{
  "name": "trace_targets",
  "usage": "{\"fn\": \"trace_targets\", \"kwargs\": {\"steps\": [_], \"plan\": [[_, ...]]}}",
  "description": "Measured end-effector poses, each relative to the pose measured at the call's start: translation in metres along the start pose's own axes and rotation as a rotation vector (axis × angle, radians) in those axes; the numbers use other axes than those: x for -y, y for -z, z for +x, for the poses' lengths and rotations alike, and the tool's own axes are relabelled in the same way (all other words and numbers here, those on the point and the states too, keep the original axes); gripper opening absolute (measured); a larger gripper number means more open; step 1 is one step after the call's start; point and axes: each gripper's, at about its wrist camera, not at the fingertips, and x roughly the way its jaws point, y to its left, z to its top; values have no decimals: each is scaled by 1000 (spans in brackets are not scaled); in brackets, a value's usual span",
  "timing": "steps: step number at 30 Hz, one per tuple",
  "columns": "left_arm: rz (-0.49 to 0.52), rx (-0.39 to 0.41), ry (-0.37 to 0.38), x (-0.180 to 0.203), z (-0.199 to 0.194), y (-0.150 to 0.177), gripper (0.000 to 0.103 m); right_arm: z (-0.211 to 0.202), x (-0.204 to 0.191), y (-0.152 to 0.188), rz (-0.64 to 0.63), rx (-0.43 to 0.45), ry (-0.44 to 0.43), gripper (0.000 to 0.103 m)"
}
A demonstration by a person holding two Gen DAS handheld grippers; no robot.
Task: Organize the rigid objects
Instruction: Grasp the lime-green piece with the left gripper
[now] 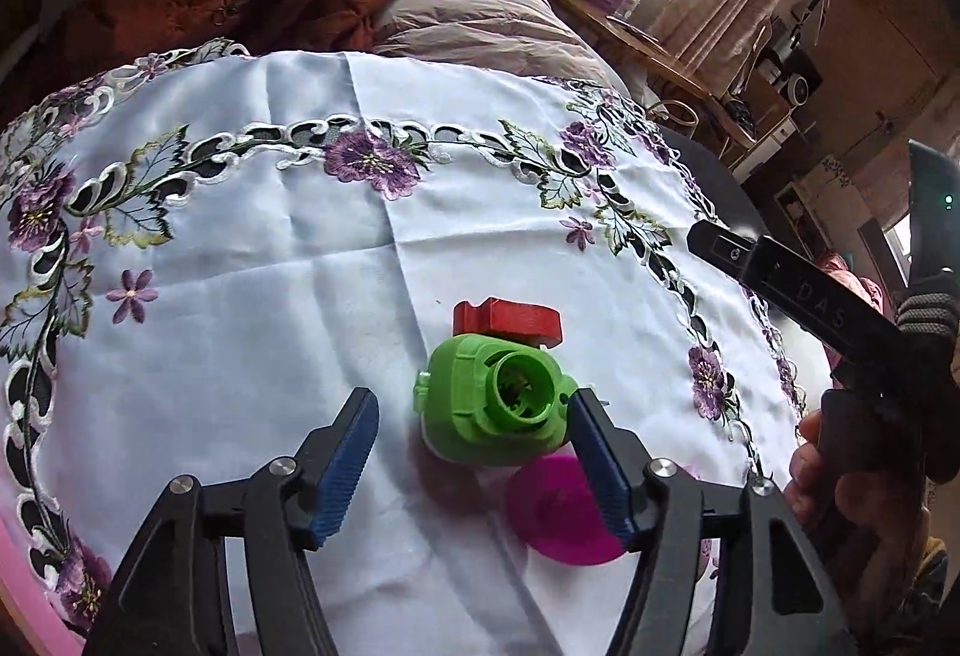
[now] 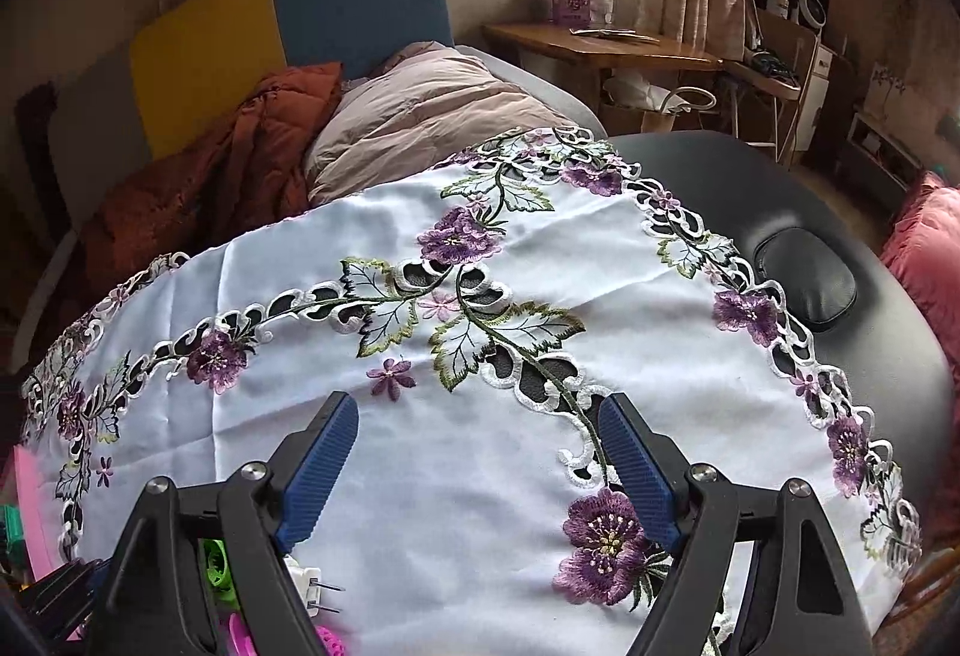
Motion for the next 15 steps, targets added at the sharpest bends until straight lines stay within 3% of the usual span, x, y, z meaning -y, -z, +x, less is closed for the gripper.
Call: {"fn": "trace_targets", "kwargs": {"steps": [8,13,15], "plan": [[9,-59,25,11,35,-6,73,4,3,-1,19,-15,-6,83],[-21,-25,68,3,30,-3,65,8,11,-2,52,-24,-9,83],[-44,6,90,-6,21,-1,55,7,22,-4,106,-12,5,83]]}}
